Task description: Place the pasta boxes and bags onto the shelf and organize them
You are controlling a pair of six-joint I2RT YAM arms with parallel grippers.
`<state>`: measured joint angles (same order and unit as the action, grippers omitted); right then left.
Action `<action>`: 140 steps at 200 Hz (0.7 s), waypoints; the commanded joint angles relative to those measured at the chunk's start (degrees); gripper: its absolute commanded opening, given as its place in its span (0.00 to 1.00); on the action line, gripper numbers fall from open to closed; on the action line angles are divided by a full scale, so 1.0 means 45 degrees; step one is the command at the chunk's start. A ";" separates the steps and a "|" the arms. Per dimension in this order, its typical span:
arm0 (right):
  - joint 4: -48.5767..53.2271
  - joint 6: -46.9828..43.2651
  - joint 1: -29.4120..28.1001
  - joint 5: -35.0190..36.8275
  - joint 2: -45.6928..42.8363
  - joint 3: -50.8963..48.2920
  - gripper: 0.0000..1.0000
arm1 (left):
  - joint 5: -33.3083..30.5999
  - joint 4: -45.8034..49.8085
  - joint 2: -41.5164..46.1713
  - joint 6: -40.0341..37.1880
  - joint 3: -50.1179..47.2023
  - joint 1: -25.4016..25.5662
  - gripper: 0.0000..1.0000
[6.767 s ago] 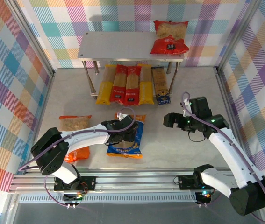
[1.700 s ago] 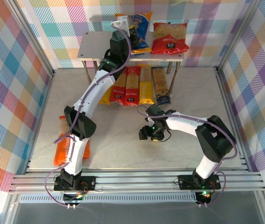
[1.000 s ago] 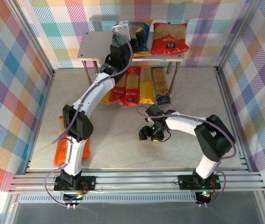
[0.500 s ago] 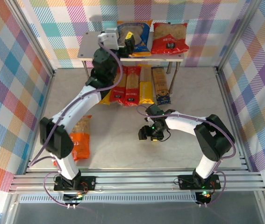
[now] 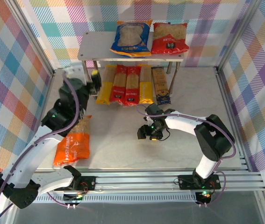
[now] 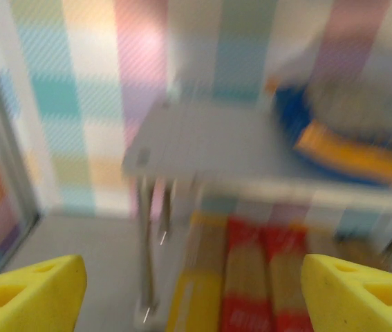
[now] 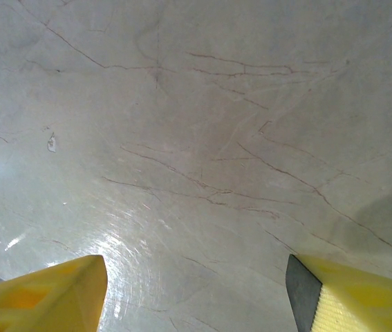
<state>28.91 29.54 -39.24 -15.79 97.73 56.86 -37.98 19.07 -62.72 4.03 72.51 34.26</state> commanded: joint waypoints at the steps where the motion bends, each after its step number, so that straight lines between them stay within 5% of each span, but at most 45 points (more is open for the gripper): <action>1: -0.0027 -0.0167 -0.0122 -0.0338 -0.0198 0.0353 0.71 | -0.1022 0.4687 -0.0561 0.2628 -0.1671 -0.0035 0.81; 35: -0.0073 -0.0176 -0.0186 -0.0671 -0.0443 0.0301 0.72 | -0.1842 0.6388 -0.0736 0.4596 -0.2850 -0.0117 0.88; 66: -0.2029 0.0266 -0.1122 -0.3230 -0.0465 0.0629 0.72 | -0.1121 0.6011 0.0147 0.4990 -0.3562 -0.0518 0.89; 100: -0.2998 0.0774 -0.2835 -0.4734 0.1376 0.2911 0.68 | -0.0908 0.5535 0.1824 0.5100 -0.3508 -0.0607 0.87; 140: -0.1612 0.0317 -0.4433 -0.5241 0.4099 0.6423 0.70 | -0.0990 0.5607 0.3589 0.4802 -0.3061 -0.0621 0.86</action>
<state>18.00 32.18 -56.03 -35.11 110.13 78.70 -41.60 44.12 -49.84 25.71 56.53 31.94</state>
